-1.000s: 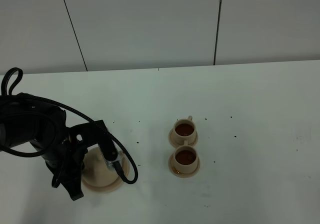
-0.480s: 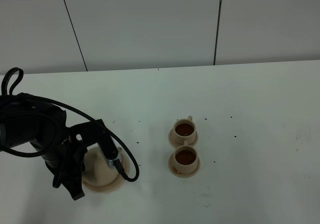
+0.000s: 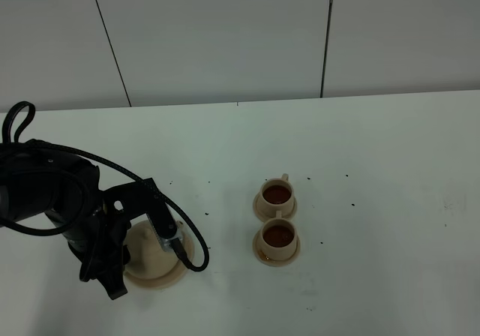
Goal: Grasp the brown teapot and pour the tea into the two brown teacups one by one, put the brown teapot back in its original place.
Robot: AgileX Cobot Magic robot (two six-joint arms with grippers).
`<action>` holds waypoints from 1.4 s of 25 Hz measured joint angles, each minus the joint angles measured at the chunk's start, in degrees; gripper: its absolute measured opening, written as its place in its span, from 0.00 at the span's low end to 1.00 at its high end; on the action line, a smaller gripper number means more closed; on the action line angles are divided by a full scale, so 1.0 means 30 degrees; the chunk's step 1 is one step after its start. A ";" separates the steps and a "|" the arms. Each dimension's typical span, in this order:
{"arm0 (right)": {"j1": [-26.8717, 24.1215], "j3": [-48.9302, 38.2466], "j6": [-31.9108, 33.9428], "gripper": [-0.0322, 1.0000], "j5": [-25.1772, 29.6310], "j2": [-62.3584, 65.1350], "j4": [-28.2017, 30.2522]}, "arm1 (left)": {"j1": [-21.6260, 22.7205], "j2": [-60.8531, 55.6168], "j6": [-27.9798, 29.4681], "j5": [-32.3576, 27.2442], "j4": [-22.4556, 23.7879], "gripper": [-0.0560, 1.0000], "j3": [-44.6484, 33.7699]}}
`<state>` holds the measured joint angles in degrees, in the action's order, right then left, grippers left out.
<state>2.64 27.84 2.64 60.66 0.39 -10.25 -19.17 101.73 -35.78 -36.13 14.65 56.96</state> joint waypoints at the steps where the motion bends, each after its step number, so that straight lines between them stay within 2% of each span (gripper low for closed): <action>1: 0.0000 0.0000 0.0000 0.26 0.0000 0.0000 0.0000 | 0.0000 0.0000 0.0000 0.0000 0.0000 0.50 0.0000; 9: 0.0000 0.0000 0.0000 0.26 0.0000 0.0000 0.0000 | 0.0000 -0.1342 0.0000 0.0090 -0.0025 0.50 0.0000; 19: 0.0000 0.0000 0.0000 0.26 0.0000 0.0000 0.0000 | 0.0000 -0.5824 0.0196 -0.0143 -0.2626 0.50 -0.0015; 26: 0.0000 0.0000 0.0000 0.26 0.0000 0.0000 0.0000 | 0.0000 -0.9761 0.0615 -0.1186 -0.2776 0.47 -0.0034; 29: 0.0000 0.0000 0.0000 0.26 0.0000 0.0000 0.0000 | 0.0000 -1.1695 0.1861 -0.1255 -0.2174 0.46 -0.0657; 33: 0.0000 0.0000 0.0000 0.26 0.0000 0.0000 0.0000 | 0.0000 -1.4691 0.4699 -0.1510 -0.0596 0.46 -0.2373; 35: 0.0000 0.0000 0.0000 0.26 0.0000 0.0000 0.0000 | 0.0000 -1.6317 0.6508 -0.2251 0.0163 0.46 -0.3144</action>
<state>2.64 27.84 2.64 60.66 0.39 -10.25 -19.17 52.78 -16.26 -42.88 15.14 47.53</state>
